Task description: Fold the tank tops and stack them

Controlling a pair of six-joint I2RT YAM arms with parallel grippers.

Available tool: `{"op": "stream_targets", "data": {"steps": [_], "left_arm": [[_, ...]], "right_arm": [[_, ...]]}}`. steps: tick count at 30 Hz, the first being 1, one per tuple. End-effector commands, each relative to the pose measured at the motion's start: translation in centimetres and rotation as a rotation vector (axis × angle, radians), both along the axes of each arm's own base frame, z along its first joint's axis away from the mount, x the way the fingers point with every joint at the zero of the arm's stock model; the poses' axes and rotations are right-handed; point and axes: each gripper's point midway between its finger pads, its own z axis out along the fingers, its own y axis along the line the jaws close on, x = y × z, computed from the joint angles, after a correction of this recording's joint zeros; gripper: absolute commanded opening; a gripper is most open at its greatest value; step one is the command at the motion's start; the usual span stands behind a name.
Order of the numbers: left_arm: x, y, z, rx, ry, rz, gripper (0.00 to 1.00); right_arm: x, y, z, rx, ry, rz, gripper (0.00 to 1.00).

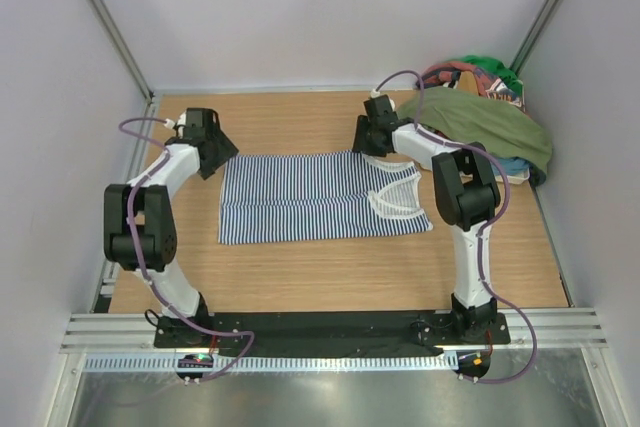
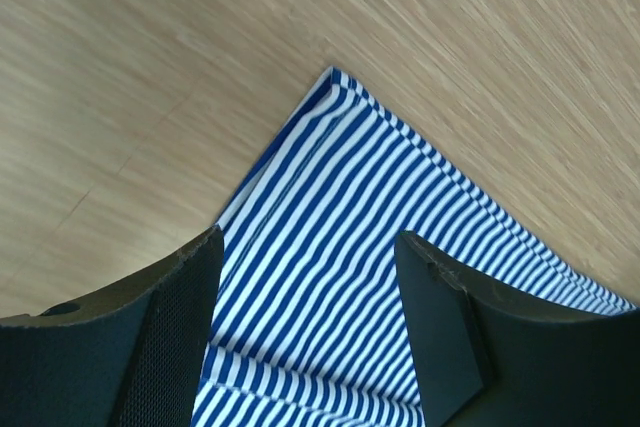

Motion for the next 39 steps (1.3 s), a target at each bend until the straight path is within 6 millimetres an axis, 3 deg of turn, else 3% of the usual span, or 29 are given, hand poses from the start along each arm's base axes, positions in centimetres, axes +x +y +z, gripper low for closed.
{"op": "stream_targets", "data": {"steps": [1,5,11,14,16,26,29,35,36,38,39], "left_arm": [[2.8,0.5,0.8,0.026,-0.047,-0.023,0.70],[4.2,0.5,-1.6,0.038,0.003,-0.042,0.67],[5.7,1.1,-2.6,0.078,0.027,-0.047,0.63],[6.0,1.3,-3.3,0.088,0.042,-0.046,0.62],[6.4,1.2,-3.7,0.084,0.047,-0.051,0.59],[6.7,0.4,-5.8,0.051,0.090,-0.077,0.51],[6.8,0.2,-5.9,0.043,0.090,-0.083,0.41],[6.8,0.2,-5.9,0.045,0.091,-0.092,0.07],[6.7,0.2,-5.8,0.045,0.090,-0.094,0.00],[6.7,0.1,-5.4,0.045,0.082,-0.096,0.00],[6.8,0.2,-5.2,0.046,0.076,-0.096,0.00]], "right_arm": [[1.4,-0.2,1.2,-0.017,-0.043,-0.011,0.51],[1.3,0.1,0.0,-0.016,-0.019,0.001,0.42],[1.5,-0.1,0.0,-0.023,-0.038,-0.002,0.33],[1.5,-0.2,-0.1,-0.028,-0.041,-0.002,0.33],[1.6,-0.3,0.1,-0.032,-0.049,-0.008,0.41],[2.3,-0.5,0.4,-0.048,-0.066,-0.018,0.43],[2.4,-0.6,0.2,-0.054,-0.063,-0.018,0.43],[2.6,-0.5,0.1,-0.059,-0.064,-0.009,0.38],[2.6,-0.4,-0.2,-0.061,-0.058,-0.005,0.28],[2.9,-0.2,-0.1,-0.065,-0.048,0.004,0.12],[2.9,-0.2,-0.5,-0.067,-0.036,0.005,0.11]]}}
